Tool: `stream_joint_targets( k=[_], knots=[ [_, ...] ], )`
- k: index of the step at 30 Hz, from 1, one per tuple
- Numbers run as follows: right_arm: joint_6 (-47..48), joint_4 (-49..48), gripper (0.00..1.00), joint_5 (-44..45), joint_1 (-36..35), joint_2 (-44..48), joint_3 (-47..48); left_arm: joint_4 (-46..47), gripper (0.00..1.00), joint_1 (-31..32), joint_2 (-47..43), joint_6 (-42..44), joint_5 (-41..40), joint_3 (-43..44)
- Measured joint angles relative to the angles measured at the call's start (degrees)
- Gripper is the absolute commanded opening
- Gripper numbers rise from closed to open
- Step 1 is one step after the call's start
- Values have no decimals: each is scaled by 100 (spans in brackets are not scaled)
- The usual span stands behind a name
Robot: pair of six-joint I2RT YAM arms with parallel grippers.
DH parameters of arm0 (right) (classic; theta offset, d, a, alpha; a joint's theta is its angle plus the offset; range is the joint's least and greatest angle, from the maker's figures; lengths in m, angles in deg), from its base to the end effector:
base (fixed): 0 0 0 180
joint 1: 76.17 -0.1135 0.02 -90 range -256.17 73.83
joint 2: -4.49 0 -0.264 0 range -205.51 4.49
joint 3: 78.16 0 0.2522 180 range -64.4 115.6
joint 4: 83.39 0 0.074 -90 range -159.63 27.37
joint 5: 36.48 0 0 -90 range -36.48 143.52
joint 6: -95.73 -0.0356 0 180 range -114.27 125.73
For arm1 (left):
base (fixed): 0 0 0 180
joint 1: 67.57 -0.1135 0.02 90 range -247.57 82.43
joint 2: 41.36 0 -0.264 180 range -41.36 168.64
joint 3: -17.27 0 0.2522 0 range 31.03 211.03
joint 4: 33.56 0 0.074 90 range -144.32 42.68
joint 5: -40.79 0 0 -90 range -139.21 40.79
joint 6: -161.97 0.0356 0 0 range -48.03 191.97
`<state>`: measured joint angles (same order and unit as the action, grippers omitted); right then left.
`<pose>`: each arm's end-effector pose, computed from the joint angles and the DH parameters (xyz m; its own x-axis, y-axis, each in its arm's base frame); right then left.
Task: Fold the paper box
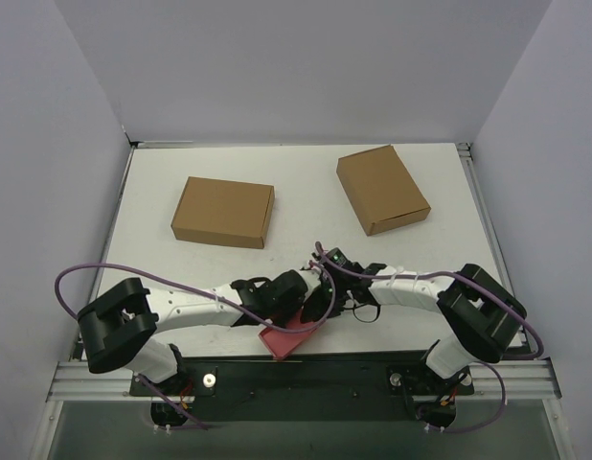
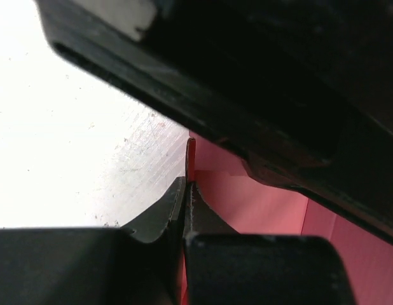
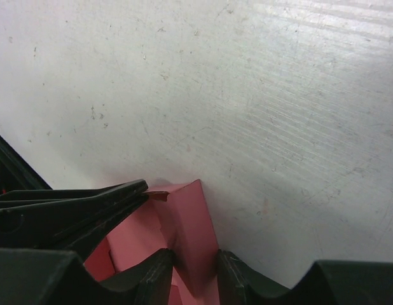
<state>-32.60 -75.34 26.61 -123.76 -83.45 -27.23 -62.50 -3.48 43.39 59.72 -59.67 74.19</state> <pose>0.1814 0.2225 0.1507 -0.9165 -0.1834 -0.3554 -0.3895 0.6107 0.6894 0.1276 -0.2478 0.1675 -0.5356 0.6251 -0.5677 0.7444 0.6670 0.0321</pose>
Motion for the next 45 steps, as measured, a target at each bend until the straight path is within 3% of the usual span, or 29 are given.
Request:
stream_joint_targets(
  k=[12, 16, 18, 23, 26, 30, 37, 45],
  knots=[
    [-42, 350, 1, 780, -289, 4, 155, 79, 0, 9, -205, -267, -26, -118],
    [-37, 520, 0, 1008, -404, 7, 243, 83, 0, 9, -254, -402, -31, -118],
    [-31, 610, 0, 1126, -468, 11, 289, 72, 6, 9, -258, -490, -31, -114],
    [55, 855, 0, 1473, -560, 219, 273, -42, 48, -48, -275, -717, 46, 0],
    [109, 1062, 0, 1956, -577, 649, 157, -232, 59, -192, -426, -866, 199, 216],
    [240, 1276, 0, 2402, -577, 1209, 87, -334, 69, -481, -817, -944, 396, 608],
    [699, 1725, 0, 2841, -579, 2118, 74, -586, 77, -942, -1445, -960, 839, 1086],
    [1493, 2500, 0, 3156, -876, 2999, 647, -1147, 78, -1670, -1534, -890, 2640, 1700]
  ],
)
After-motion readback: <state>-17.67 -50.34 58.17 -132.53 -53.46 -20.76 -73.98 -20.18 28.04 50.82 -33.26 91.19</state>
